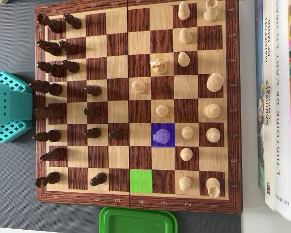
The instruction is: Play chess
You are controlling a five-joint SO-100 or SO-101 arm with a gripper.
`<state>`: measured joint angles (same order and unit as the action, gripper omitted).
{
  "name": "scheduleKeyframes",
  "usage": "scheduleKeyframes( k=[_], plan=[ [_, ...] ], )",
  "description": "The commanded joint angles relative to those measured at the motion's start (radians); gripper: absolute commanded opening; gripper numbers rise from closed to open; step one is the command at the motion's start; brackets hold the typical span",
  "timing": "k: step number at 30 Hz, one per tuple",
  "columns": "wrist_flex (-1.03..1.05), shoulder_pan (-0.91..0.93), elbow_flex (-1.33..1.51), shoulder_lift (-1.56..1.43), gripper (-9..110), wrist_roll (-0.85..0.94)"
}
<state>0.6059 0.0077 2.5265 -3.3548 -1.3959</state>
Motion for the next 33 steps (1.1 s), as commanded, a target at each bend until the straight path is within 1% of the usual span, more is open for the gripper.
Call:
scheduleKeyframes(
  k=[1,8,10,14,22,27,33],
  plan=[
    [0.176,0.009,-0.064,0.008,14,0.044],
    [0.365,0.011,-0.074,0.018,14,0.048],
    [0.385,0.002,-0.078,0.074,14,0.041],
    [0.428,0.003,-0.167,0.276,14,0.048],
    [0.615,0.057,-0.344,0.709,14,0.048],
    [0.712,0.06,-0.477,0.989,13,0.048],
    [0.753,0.06,-0.646,1.224,14,0.043]
  ],
)
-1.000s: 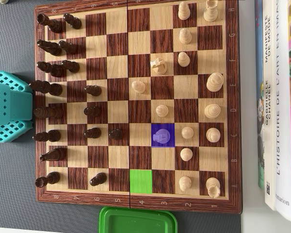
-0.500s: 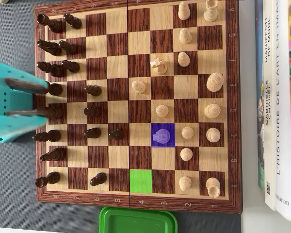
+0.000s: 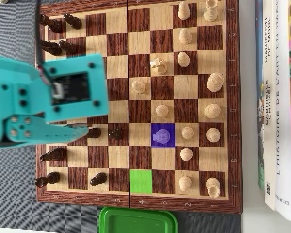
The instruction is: Play chess
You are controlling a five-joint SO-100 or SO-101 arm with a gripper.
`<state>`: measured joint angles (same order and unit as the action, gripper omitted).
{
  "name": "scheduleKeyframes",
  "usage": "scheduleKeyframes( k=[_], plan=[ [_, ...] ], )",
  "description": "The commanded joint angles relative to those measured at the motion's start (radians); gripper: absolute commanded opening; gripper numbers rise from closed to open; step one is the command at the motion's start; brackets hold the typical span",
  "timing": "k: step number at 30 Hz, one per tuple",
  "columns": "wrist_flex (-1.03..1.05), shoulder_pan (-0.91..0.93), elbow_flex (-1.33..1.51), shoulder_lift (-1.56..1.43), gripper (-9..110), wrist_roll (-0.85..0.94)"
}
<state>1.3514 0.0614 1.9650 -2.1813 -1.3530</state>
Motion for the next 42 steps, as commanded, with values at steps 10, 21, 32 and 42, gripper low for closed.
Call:
scheduleKeyframes(
  k=[10,21,32,42],
  plan=[
    [0.008,0.052,-0.304,0.33,14,-0.006],
    [-0.002,0.094,-0.408,0.569,14,0.003],
    [0.0,0.092,-0.583,0.733,14,0.005],
    [-0.002,0.091,-0.673,0.838,14,0.018]
  ],
)
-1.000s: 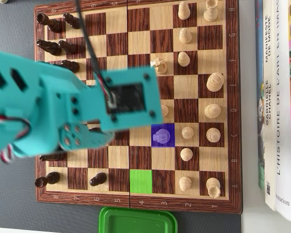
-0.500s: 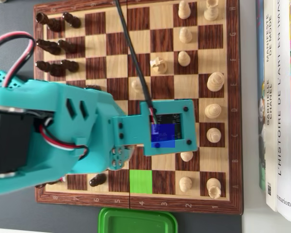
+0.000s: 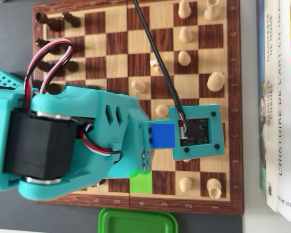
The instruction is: Play chess
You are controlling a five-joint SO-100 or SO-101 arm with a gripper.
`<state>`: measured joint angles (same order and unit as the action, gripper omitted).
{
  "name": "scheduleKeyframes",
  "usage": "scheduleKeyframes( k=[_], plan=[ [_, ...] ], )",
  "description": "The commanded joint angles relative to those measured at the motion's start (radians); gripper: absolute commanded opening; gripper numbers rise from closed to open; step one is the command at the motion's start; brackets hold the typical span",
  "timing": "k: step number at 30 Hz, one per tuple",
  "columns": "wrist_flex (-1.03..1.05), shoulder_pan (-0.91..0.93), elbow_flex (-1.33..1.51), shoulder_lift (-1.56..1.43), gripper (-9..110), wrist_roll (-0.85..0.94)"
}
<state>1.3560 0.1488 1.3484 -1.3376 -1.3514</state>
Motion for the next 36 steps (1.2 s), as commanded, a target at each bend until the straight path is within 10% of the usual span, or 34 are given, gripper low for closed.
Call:
scheduleKeyframes(
  k=[1,36],
  plan=[
    [-0.006,0.003,-0.067,0.003,14,0.029],
    [-0.012,-0.003,-0.12,0.118,14,0.043]
  ],
)
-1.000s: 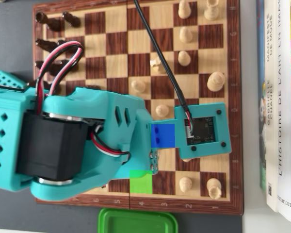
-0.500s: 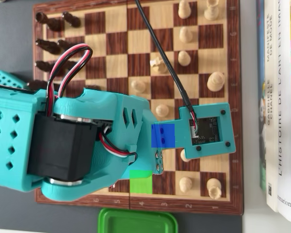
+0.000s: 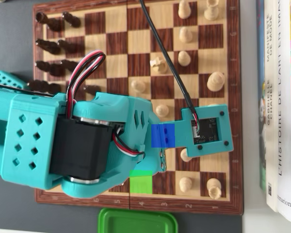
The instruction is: Play chess
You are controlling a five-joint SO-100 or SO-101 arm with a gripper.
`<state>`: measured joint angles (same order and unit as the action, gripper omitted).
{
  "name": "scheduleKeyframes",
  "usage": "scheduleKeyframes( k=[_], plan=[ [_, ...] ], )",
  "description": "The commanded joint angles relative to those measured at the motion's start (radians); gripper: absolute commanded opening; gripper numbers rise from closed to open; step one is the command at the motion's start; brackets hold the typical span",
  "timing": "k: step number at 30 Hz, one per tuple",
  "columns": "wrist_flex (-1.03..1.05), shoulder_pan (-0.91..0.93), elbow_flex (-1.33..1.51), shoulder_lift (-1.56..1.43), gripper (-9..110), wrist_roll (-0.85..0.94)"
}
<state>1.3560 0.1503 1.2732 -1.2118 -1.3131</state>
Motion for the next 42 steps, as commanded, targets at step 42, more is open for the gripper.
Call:
scheduleKeyframes(
  k=[42],
  plan=[
    [-0.005,0.008,-0.086,0.041,4,0.008]
  ],
)
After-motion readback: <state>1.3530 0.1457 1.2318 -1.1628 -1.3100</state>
